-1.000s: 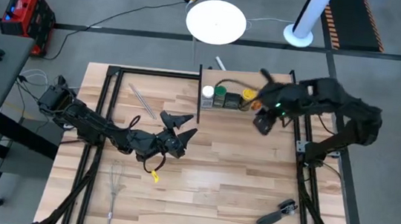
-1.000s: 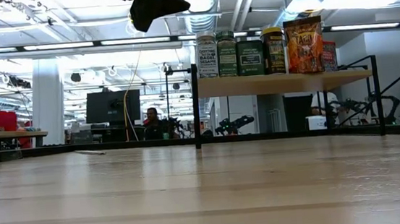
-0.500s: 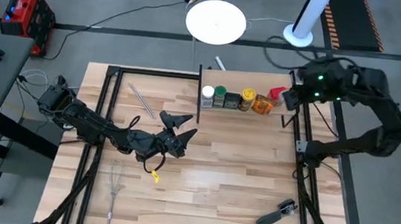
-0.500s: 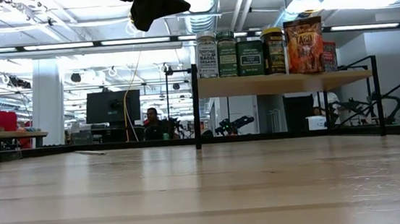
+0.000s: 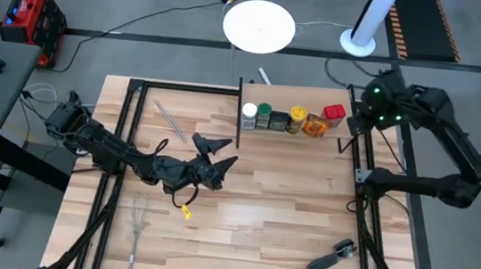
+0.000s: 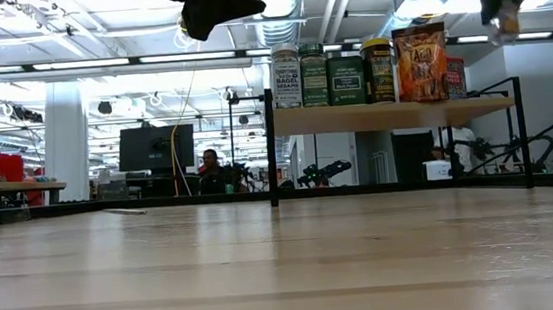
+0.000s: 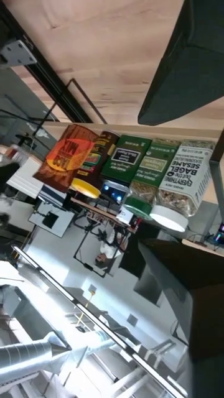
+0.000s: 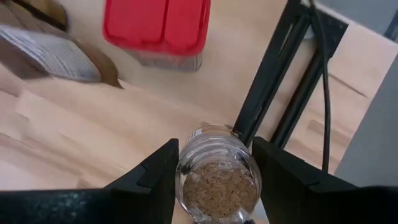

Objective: Shelf spices
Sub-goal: Put the transparent seasoning bottle on the shelf

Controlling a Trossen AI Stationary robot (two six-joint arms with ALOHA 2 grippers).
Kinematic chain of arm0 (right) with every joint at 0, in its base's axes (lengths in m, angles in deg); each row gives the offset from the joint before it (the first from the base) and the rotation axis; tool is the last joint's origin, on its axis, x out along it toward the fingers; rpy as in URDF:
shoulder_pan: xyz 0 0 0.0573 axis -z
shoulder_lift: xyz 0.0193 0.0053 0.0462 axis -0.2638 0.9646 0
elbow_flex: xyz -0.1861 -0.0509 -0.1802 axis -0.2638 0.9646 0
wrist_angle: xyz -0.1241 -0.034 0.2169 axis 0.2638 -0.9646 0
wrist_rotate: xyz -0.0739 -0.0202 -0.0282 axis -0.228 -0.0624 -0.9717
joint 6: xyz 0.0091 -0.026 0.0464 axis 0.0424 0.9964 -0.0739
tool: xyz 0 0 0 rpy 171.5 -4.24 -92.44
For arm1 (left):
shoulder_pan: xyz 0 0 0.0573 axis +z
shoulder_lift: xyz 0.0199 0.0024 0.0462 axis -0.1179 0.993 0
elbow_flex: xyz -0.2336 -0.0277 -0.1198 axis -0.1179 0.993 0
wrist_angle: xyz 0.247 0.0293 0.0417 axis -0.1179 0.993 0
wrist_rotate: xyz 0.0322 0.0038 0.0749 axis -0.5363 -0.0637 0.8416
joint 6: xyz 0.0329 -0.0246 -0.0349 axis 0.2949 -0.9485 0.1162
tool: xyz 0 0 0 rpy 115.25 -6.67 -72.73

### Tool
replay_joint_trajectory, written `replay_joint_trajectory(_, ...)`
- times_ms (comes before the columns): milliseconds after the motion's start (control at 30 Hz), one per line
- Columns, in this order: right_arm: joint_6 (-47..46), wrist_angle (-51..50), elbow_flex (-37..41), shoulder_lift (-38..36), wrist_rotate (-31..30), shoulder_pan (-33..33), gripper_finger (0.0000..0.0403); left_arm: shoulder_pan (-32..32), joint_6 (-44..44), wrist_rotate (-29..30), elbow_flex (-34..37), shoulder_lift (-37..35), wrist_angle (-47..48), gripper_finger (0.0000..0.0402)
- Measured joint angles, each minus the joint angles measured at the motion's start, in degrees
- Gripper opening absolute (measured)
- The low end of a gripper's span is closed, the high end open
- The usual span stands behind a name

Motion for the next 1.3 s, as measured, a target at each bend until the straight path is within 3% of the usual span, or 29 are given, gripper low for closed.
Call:
replay_joint_trajectory(767, 5.0, 14.01, 16.36, 0.95, -0.48, 0.33, 0.0181, 0.31, -2.8, -1.27, 0.0, 0.02, 1.2, 0.0304)
replay_joint_trajectory(1100, 6.93, 16.91, 16.91, 0.96, -2.28, 0.31, 0.0181, 0.5, -3.19, -1.27, 0.0, 0.02, 1.2, 0.0304)
replay_joint_trajectory(1300, 6.9, 17.01, 16.93, 0.96, -2.31, 0.31, 0.0236, 0.5, -3.2, -1.27, 0.0, 0.02, 1.22, 0.0304)
